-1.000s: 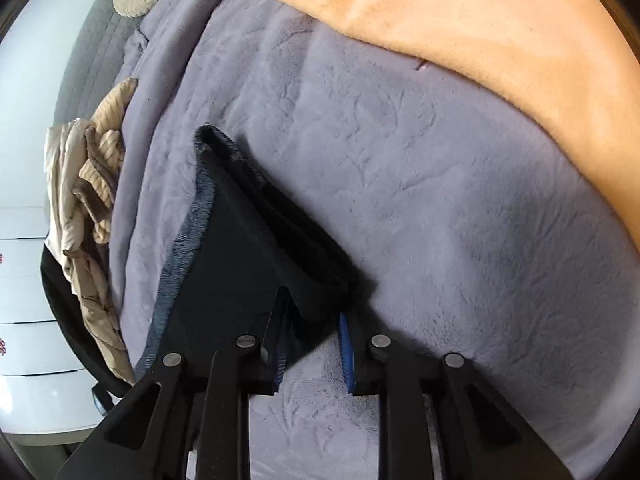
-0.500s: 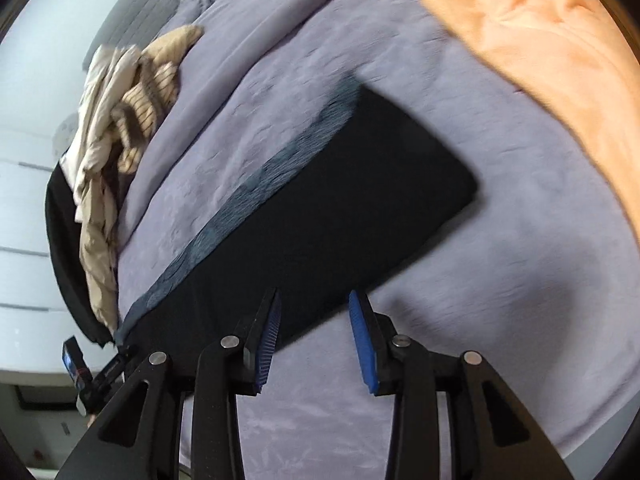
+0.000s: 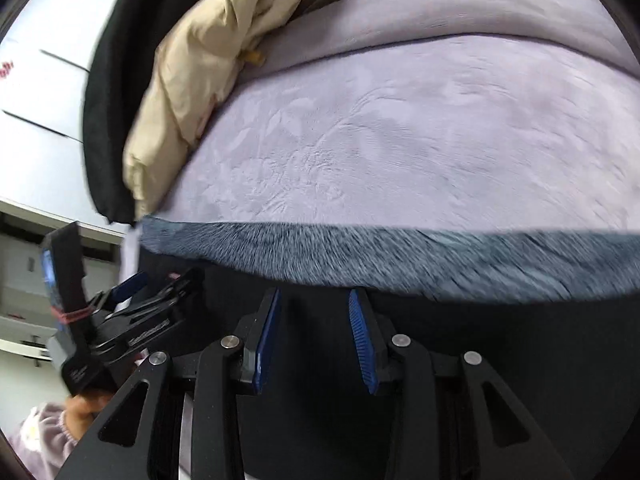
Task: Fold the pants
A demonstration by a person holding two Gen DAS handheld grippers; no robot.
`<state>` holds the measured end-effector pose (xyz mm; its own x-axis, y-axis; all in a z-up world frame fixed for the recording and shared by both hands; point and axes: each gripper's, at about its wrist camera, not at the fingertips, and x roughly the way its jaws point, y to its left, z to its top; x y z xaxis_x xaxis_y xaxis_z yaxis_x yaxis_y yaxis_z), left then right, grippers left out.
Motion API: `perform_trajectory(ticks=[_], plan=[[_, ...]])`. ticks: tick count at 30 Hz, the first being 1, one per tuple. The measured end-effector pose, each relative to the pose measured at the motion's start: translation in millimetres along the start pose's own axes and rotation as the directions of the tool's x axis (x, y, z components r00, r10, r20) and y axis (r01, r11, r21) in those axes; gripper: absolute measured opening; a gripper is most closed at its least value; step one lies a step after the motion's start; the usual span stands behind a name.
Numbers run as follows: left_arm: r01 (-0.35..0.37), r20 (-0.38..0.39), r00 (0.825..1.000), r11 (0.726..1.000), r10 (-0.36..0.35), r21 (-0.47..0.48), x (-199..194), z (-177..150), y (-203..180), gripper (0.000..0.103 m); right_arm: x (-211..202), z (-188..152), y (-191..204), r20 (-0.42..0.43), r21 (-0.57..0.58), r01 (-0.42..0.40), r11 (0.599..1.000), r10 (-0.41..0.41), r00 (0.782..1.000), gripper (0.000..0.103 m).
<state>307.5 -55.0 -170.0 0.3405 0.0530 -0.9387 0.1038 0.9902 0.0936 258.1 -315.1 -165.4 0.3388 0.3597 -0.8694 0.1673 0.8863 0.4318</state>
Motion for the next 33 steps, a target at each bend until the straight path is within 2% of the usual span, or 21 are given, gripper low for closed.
perform_trajectory(ticks=[2, 5, 6, 8, 10, 12, 14, 15, 16, 18, 20, 22, 25, 27, 29, 30, 33], plan=[[0.034, 0.009, 0.999, 0.999, -0.034, 0.006, 5.5, 6.4, 6.4, 0.102, 10.4, 11.9, -0.5, 0.021, 0.012, 0.042, 0.999, -0.042, 0.999, 0.039], [0.044, 0.009, 0.999, 0.999, -0.045, 0.03, 1.8, 15.9, 11.5, 0.102, 19.9, 29.6, -13.0, 0.018, 0.12, 0.073, 0.99, -0.075, 0.997, 0.039], [0.044, 0.019, 0.999, 0.999, -0.045, 0.025, -3.8, 17.5, 15.8, 0.102, 16.2, 32.1, -16.3, 0.017, 0.16, 0.068, 0.985, -0.072, 0.997, 0.039], [0.044, 0.059, 0.997, 0.999, -0.045, 0.019, -17.0, 18.2, 32.2, 0.102, -3.5, 27.7, -17.4, 0.053, 0.187, 0.001, 0.982, -0.011, 0.999, 0.039], [0.025, 0.063, 0.998, 1.0, -0.026, 0.014, -18.8, 14.3, 47.2, 0.102, -23.5, 14.2, -15.2, 0.059, 0.181, -0.058, 0.982, 0.048, 0.997, 0.039], [-0.036, 0.034, 0.999, 0.999, 0.035, 0.022, -2.8, 4.3, 66.3, 0.102, -43.1, -14.2, -13.2, 0.044, 0.182, -0.173, 0.968, 0.168, 0.985, 0.041], [-0.032, -0.002, 0.999, 0.999, 0.032, 0.016, 16.5, -3.6, 81.4, 0.103, -54.3, -50.2, -14.7, 0.009, 0.211, -0.246, 0.946, 0.25, 0.968, 0.057], [0.026, -0.013, 1.0, 0.999, -0.026, -0.023, 23.9, -5.3, 92.6, 0.103, -55.7, -74.6, -16.8, -0.019, 0.239, -0.271, 0.932, 0.283, 0.959, 0.057], [0.038, -0.02, 0.999, 0.998, -0.039, -0.04, 26.4, -4.1, 96.4, 0.103, -53.8, -94.0, -18.3, -0.046, 0.266, -0.281, 0.922, 0.304, 0.952, 0.057], [0.018, -0.022, 1.0, 0.999, -0.019, -0.032, 27.6, 1.7, 95.0, 0.103, -44.9, -132.4, -21.4, -0.087, 0.324, -0.297, 0.898, 0.341, 0.936, 0.057], [-0.025, -0.005, 1.0, 1.0, 0.025, 0.005, 27.5, 5.3, 86.5, 0.103, -35.8, -152.2, -24.6, -0.089, 0.361, -0.303, 0.882, 0.356, 0.93, 0.057], [-0.047, 0.004, 0.999, 0.999, 0.047, 0.017, 28.2, 6.2, 82.4, 0.103, -29.7, -158.4, -25.1, -0.055, 0.396, -0.336, 0.855, 0.387, 0.92, 0.057], [-0.041, -0.002, 0.999, 0.999, 0.041, 0.011, 26.1, 6.9, 77.9, 0.103, -32.2, -159.8, -28.9, -0.023, 0.408, -0.369, 0.835, 0.413, 0.91, 0.057], [-0.042, -0.003, 0.999, 0.999, 0.042, 0.013, 27.0, 6.6, 80.6, 0.103, -31.7, -165.8, -27.2, -0.021, 0.433, -0.395, 0.81, 0.447, 0.894, 0.057], [-0.046, -0.003, 0.999, 0.999, 0.047, 0.018, 29.3, 6.6, 83.2, 0.103, -32.0, -172.4, -28.9, -0.023, 0.442, -0.374, 0.815, 0.428, 0.904, 0.057], [-0.048, -0.003, 0.999, 0.999, 0.049, 0.019, 31.1, 6.4, 84.5, 0.103, -32.3, -172.9, -31.9, -0.002, 0.458, -0.377, 0.805, 0.425, 0.905, 0.057], [-0.052, -0.004, 0.999, 0.999, 0.052, 0.017, 35.5, 5.3, 86.2, 0.103, -29.0, -162.0, -32.8, 0.03, 0.463, -0.399, 0.792, 0.436, 0.899, 0.057]])
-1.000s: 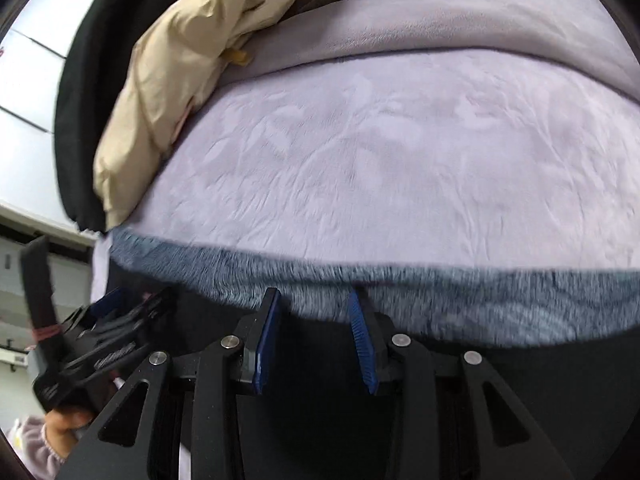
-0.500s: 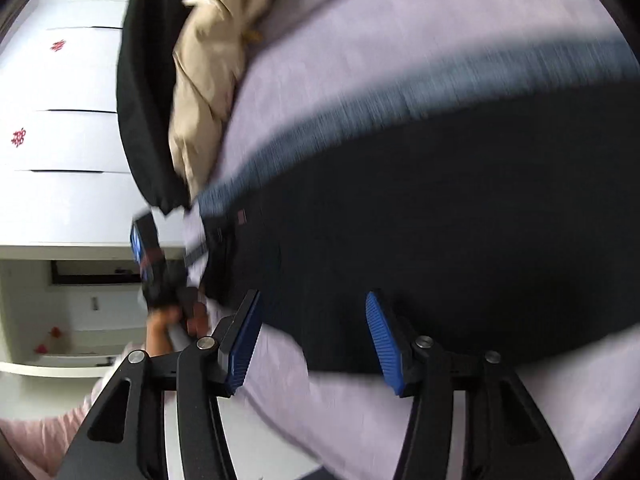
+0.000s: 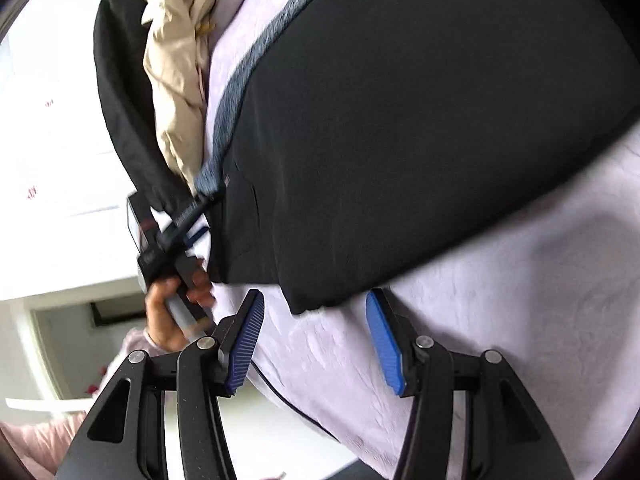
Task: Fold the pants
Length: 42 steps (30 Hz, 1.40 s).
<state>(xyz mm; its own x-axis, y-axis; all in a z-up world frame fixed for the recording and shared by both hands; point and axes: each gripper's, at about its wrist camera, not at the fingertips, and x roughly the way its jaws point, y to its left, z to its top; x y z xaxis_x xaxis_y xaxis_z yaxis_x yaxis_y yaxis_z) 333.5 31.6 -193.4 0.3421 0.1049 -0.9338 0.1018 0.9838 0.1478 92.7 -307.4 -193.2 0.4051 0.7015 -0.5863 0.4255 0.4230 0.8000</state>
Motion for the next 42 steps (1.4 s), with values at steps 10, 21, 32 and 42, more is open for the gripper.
perform_trajectory(ticks=[10, 21, 32, 42], plan=[[0.003, -0.004, 1.0, 1.0, -0.003, 0.0, -6.8, 1.0, -4.1, 0.103, 28.5, 5.5, 6.8, -0.061, -0.005, -0.04, 0.999, 0.04, 0.997, 0.054], [0.002, -0.007, 1.0, 1.0, -0.002, 0.01, -8.4, 1.1, -5.1, 0.103, 48.5, -5.2, 22.6, -0.175, -0.236, 0.153, 0.96, -0.197, 0.965, 0.018], [0.133, 0.015, 0.99, 0.963, -0.14, 0.236, -97.4, -49.5, -78.8, 0.103, -41.0, 2.6, 50.6, 0.118, -0.357, 0.444, 0.822, -0.431, 0.894, 0.023], [0.192, -0.093, 0.981, 0.916, -0.17, 0.352, -72.1, -99.3, -198.4, 0.103, -45.6, 29.2, 32.4, 0.225, -0.444, 0.651, 0.616, -0.627, 0.746, 0.018]])
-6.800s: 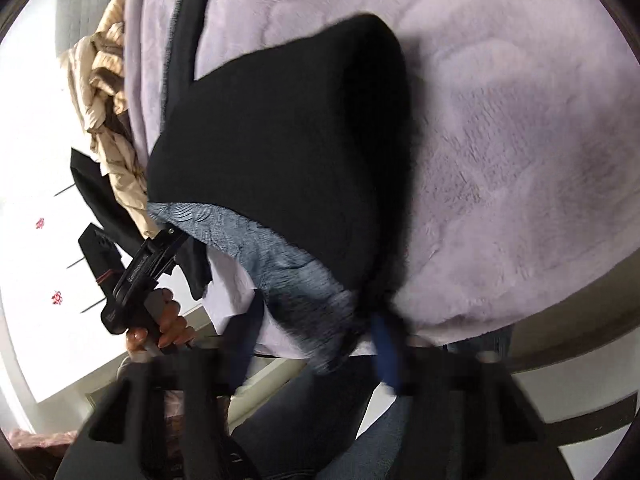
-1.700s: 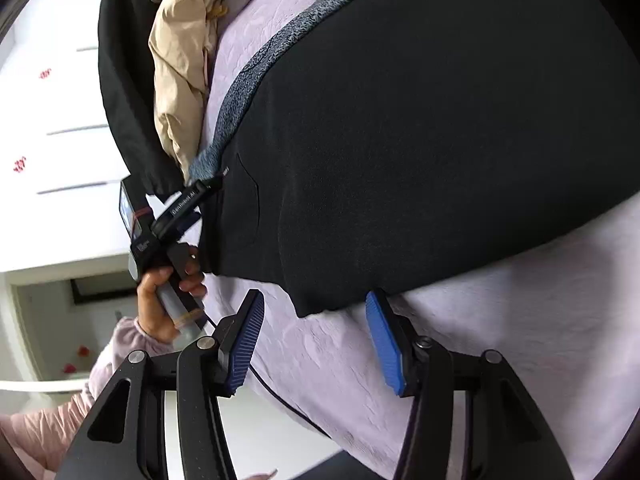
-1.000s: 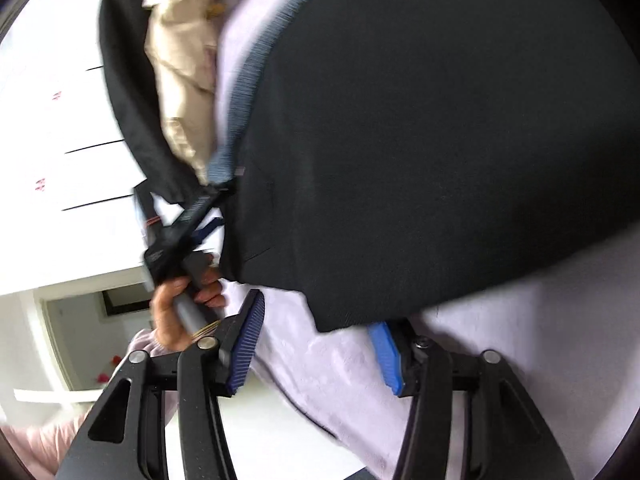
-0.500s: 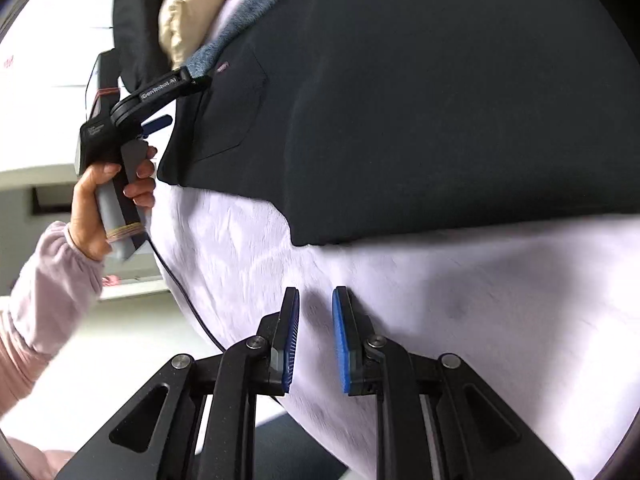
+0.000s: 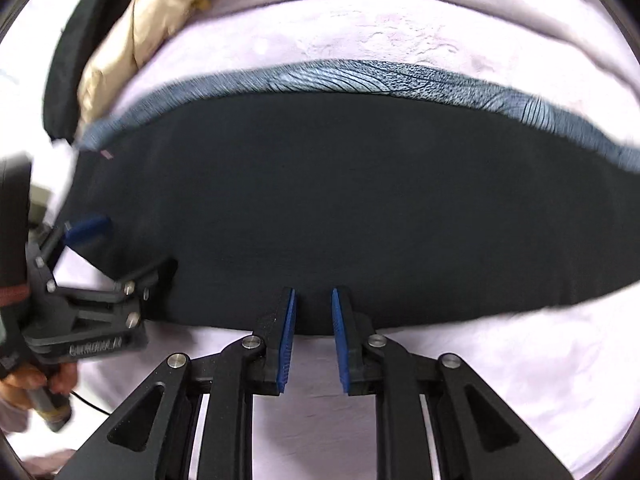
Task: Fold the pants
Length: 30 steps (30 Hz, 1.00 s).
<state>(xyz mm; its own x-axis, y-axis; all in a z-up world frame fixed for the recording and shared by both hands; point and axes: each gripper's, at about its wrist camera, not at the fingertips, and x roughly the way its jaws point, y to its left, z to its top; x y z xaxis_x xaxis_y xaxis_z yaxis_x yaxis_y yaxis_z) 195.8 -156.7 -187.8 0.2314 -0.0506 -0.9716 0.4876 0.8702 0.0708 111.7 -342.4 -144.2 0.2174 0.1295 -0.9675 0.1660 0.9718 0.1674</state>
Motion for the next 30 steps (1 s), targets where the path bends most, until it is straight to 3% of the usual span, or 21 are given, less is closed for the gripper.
perform_trajectory(ticks=[3, 6, 10, 19, 21, 23, 26, 29, 30], plan=[[0.013, -0.014, 1.0, 1.0, -0.013, -0.016, 0.1, 7.9, 6.4, 0.103, -6.9, -3.1, -11.0, 0.013, -0.008, 0.063, 0.998, -0.063, 0.998, 0.018], [-0.037, -0.02, 0.999, 0.999, 0.037, -0.002, -10.0, 12.2, 9.0, 0.103, -19.5, -7.0, -41.6, 0.015, 0.103, 0.135, 0.986, -0.137, 0.99, 0.018], [0.007, 0.056, 0.998, 1.0, -0.005, -0.026, -34.9, 36.8, 12.1, 0.103, -49.8, -5.4, -80.3, 0.097, 0.288, 0.072, 0.955, -0.104, 0.99, 0.025], [-0.077, 0.081, 0.993, 0.985, 0.09, -0.158, 0.9, 135.3, 13.5, 0.103, -29.6, 41.3, -83.5, 0.132, 0.253, 0.011, 0.967, -0.046, 0.99, 0.025], [-0.079, 0.09, 0.991, 0.982, 0.096, -0.172, 5.9, 142.7, 14.2, 0.103, -19.4, 56.0, -79.7, 0.142, 0.21, -0.011, 0.978, -0.019, 0.99, 0.026], [-0.076, 0.082, 0.992, 0.98, 0.093, -0.186, 13.0, 152.3, 16.8, 0.103, 0.7, 77.1, -73.1, 0.123, 0.189, -0.026, 0.982, 0.003, 0.992, 0.038], [-0.074, 0.072, 0.993, 0.978, 0.089, -0.197, 21.0, 159.5, 15.8, 0.103, 23.2, 89.3, -87.0, 0.094, 0.249, -0.024, 0.968, 0.001, 0.996, 0.037], [-0.086, 0.068, 0.993, 0.979, 0.1, -0.187, 15.4, 165.7, 20.9, 0.103, 16.0, 95.2, -99.9, 0.119, 0.289, -0.025, 0.957, -0.01, 0.993, 0.038], [-0.091, 0.069, 0.992, 0.979, 0.105, -0.18, 6.8, 158.0, 7.1, 0.103, 11.7, 96.0, -100.3, 0.117, 0.29, -0.017, 0.957, -0.017, 0.993, 0.038]])
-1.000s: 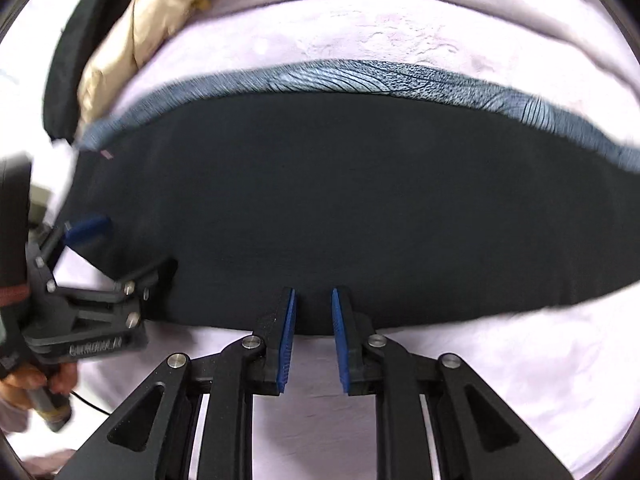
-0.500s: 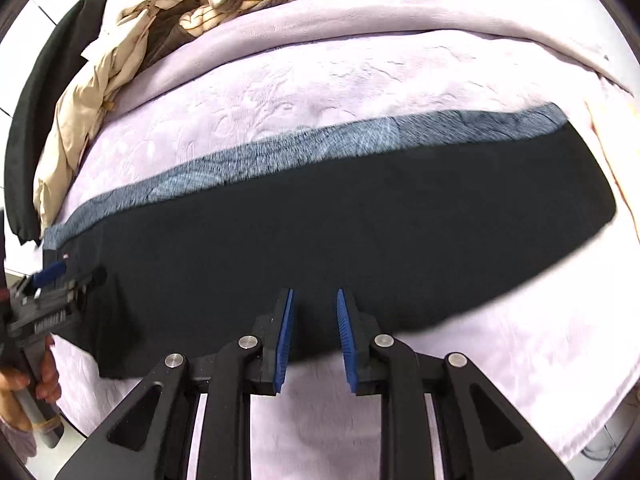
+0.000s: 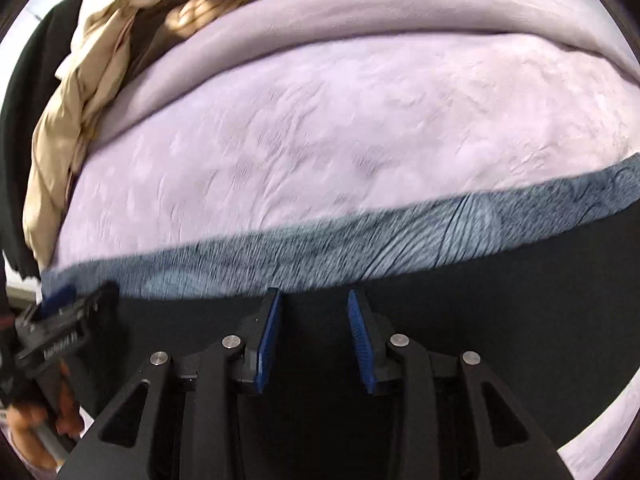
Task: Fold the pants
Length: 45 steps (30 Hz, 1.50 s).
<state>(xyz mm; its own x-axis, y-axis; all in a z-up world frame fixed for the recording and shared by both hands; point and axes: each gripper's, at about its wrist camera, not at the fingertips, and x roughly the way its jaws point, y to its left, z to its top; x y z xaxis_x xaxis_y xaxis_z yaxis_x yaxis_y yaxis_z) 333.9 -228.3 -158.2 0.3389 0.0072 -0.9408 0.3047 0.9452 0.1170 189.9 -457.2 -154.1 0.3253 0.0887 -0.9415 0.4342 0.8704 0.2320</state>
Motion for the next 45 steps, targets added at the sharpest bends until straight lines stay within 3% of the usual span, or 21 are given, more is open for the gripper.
perform_trajectory(ticks=[5, 10, 18, 20, 27, 40, 45], plan=[[-0.012, -0.023, 1.0, 1.0, 0.012, 0.022, -24.4, -12.4, -6.7, 0.103, -21.2, -11.6, -1.8, -0.022, -0.001, -0.001, 1.0, 0.001, 1.0, 0.057], [0.022, -0.064, 0.998, 1.0, -0.021, 0.017, -43.6, -28.7, -10.9, 0.103, -41.8, -40.9, -12.8, -0.046, 0.028, -0.006, 1.0, 0.008, 0.999, 0.059], [0.058, -0.097, 0.994, 0.995, -0.049, 0.087, -74.4, -61.6, -29.4, 0.103, -63.2, -88.7, -23.8, -0.101, 0.049, 0.007, 0.999, -0.002, 0.995, 0.065], [0.076, -0.115, 0.991, 0.992, -0.064, 0.098, -84.4, -93.0, -24.3, 0.103, -69.5, -101.1, -27.0, -0.117, 0.061, 0.018, 0.998, -0.011, 0.993, 0.07], [0.109, -0.17, 0.982, 0.984, -0.084, 0.141, -91.8, -130.4, -21.8, 0.103, -92.3, -142.5, -38.7, -0.159, 0.194, -0.004, 0.981, 0.035, 0.987, 0.07], [0.173, -0.154, 0.978, 0.961, -0.141, 0.216, -127.2, -152.2, -20.0, 0.103, -124.2, -178.2, -14.7, -0.145, 0.216, 0.021, 0.976, 0.011, 0.989, 0.074], [0.271, -0.156, 0.958, 0.937, -0.24, 0.22, -131.8, -151.5, -18.3, 0.103, -134.2, -182.7, -1.9, -0.111, 0.2, 0.04, 0.979, -0.018, 0.994, 0.079]])
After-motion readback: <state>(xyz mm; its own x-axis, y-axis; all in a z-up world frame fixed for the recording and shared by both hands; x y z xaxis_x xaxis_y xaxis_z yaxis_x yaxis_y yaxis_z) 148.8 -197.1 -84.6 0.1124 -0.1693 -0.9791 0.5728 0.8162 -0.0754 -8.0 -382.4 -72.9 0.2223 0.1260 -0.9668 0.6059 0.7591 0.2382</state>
